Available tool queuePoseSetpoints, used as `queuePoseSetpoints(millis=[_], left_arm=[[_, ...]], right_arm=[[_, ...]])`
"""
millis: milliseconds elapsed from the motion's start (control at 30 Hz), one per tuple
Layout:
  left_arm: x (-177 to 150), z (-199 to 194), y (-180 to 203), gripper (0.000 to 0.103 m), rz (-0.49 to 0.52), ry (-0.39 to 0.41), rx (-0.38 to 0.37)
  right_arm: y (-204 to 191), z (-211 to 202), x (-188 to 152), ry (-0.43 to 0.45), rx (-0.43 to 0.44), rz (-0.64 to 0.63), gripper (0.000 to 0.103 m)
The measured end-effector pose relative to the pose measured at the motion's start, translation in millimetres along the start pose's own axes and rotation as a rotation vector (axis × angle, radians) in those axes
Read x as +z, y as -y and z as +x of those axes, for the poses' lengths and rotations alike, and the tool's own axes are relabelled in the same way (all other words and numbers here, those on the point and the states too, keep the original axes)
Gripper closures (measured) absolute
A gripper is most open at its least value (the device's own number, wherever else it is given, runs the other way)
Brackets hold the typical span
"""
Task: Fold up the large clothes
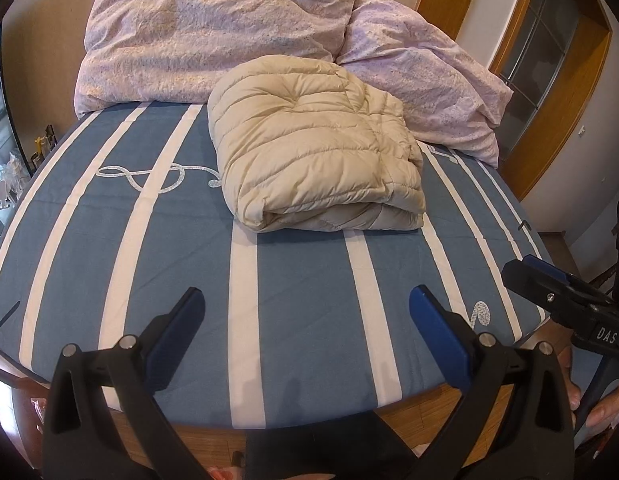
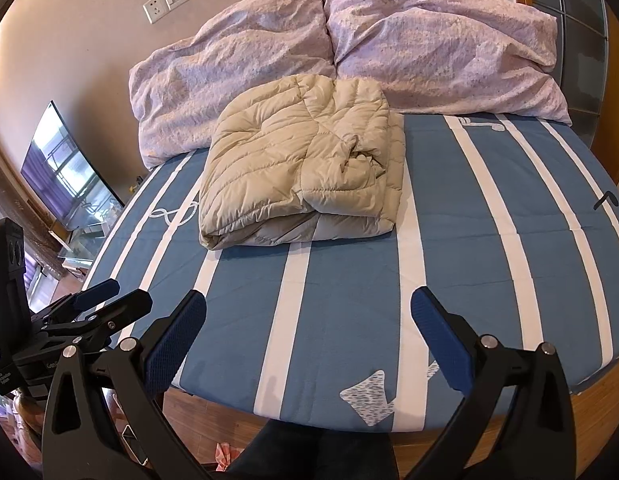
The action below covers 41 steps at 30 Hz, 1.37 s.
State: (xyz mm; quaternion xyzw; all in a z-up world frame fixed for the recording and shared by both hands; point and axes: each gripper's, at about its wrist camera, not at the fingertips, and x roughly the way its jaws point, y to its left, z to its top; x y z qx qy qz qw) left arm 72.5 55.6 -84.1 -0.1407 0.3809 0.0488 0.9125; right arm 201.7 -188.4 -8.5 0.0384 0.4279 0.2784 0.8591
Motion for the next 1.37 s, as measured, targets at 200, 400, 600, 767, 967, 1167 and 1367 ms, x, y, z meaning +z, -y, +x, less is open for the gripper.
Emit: queuePoseSetpoints(millis=[200, 400, 600, 767, 967, 1167, 1367], left_arm=[[0.3, 0.3, 1.1, 0.002, -0.001, 0.000, -0.001], [0.5, 0.4, 0.9, 0.002, 0.001, 0.001, -0.002], [0.6, 2.9, 4.7, 0.002, 0.004, -0.004, -0.005], [1.3, 3.9, 4.2, 0.002, 0.004, -0.006, -0.006], [1.4, 3.5, 4.3, 0.002, 0.006, -0.004, -0.006], [1.6, 4.6, 4.3, 0.002, 0.007, -0.004, -0.006], [1.4, 5.2, 3.4, 0.002, 0.009, -0.006, -0.006]], right_arm=[[0.9, -0.4, 0.3, 0.000, 0.000, -0.001, 0.001], [2.6, 0.9, -0.6, 0.002, 0.000, 0.005, 0.001], [2.9, 2.8, -2.8, -0.002, 0.005, 0.010, 0.001], [2.5, 3.5, -3.6, -0.001, 0.009, 0.009, 0.001], [2.4, 3.6, -3.9, -0.003, 0.010, 0.012, 0.001], [3.2, 3.9, -3.0, -0.004, 0.010, 0.013, 0.001], [2.4, 5.5, -3.7, -0.006, 0.010, 0.013, 0.001]])
